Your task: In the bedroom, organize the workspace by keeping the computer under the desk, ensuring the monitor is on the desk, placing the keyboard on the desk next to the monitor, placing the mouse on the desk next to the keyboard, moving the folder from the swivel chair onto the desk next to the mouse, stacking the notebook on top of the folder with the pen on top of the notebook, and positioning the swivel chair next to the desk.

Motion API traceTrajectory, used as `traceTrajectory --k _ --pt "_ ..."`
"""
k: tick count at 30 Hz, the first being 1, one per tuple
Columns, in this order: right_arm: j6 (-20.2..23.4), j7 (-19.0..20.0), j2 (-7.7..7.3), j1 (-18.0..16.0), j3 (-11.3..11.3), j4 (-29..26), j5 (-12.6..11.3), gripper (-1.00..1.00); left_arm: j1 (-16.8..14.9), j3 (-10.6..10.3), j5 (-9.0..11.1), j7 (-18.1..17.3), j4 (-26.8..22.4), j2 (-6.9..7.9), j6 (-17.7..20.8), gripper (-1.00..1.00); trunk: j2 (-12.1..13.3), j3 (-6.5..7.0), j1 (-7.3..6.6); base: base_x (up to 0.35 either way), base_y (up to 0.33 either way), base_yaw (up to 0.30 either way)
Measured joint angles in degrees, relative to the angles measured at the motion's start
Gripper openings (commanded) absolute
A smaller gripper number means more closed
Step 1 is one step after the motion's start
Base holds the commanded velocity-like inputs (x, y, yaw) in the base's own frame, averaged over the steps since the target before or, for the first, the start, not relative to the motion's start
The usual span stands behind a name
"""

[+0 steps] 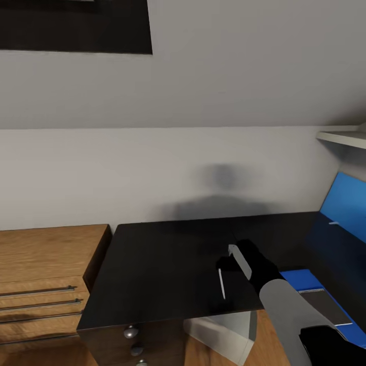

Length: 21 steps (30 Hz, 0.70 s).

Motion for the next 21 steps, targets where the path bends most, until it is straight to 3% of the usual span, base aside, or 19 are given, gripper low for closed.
traceTrajectory --k 13,21 --pt "-0.1 0.0 -0.14 0.0 0.0 0.1 0.1 1.0 0.0 0.0 0.0 0.0 0.0 0.0 -0.8 1.0 -5.2 -2.34 2.86 0.0 0.0 0.0" --pt "-0.1 0.0 -0.14 0.0 0.0 0.1 0.1 1.0 0.0 0.0 0.0 0.0 0.0 0.06 -0.8 1.0 -5.2 -2.34 2.86 0.0 0.0 0.0"
